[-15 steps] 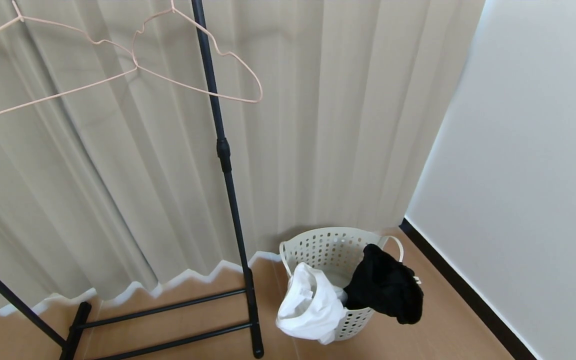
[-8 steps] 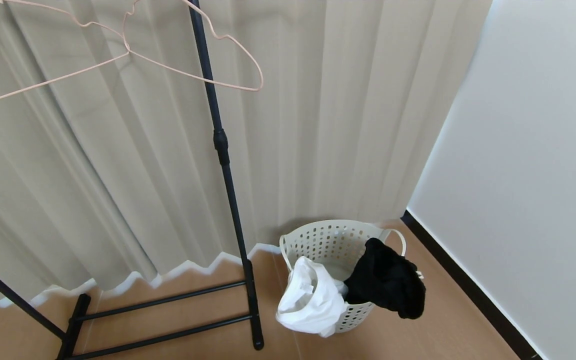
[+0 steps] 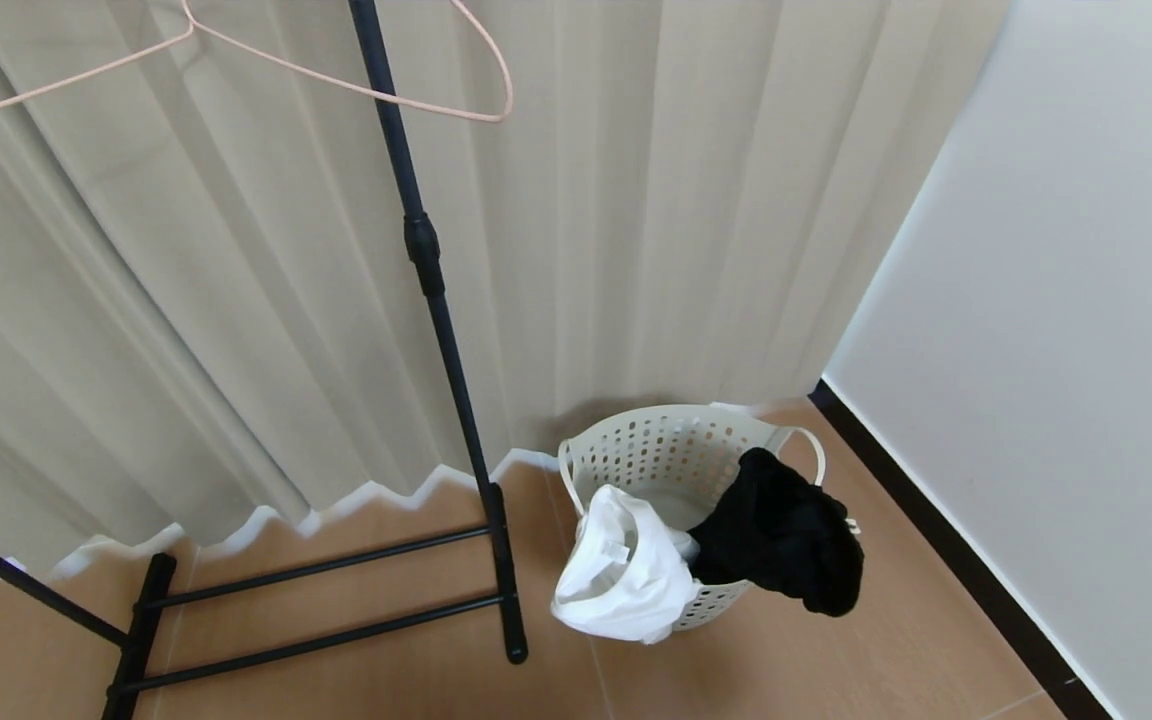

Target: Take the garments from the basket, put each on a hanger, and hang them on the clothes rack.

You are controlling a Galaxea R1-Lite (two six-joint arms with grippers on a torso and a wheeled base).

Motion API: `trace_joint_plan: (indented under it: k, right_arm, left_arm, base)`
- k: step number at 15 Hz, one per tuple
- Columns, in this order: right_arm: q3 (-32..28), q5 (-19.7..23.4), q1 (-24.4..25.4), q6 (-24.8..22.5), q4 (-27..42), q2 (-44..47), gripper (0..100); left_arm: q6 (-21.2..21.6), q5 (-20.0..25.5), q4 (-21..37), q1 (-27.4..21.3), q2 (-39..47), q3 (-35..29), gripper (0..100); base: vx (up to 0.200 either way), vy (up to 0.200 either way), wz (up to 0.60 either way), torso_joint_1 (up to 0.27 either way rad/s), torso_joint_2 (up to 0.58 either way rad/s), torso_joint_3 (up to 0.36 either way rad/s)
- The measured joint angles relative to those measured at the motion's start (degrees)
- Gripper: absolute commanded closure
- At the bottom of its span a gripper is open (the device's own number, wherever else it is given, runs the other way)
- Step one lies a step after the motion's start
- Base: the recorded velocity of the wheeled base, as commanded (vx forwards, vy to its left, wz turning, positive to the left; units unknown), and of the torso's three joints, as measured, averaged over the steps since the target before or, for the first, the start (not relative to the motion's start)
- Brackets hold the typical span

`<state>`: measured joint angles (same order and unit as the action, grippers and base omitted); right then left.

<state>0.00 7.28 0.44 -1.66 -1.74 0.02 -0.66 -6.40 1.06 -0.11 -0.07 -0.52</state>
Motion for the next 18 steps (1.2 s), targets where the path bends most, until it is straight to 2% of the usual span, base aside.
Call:
trace_joint_plan:
  k: [18]
  right_arm:
    - [0.0, 0.0, 0.0, 0.0, 0.0, 0.0, 0]
  left_arm:
    - [-0.23, 0.0, -0.02, -0.07, 0.0, 0.0, 0]
  base:
    - [0.0, 0.0, 0.0, 0.005, 0.0, -0.199]
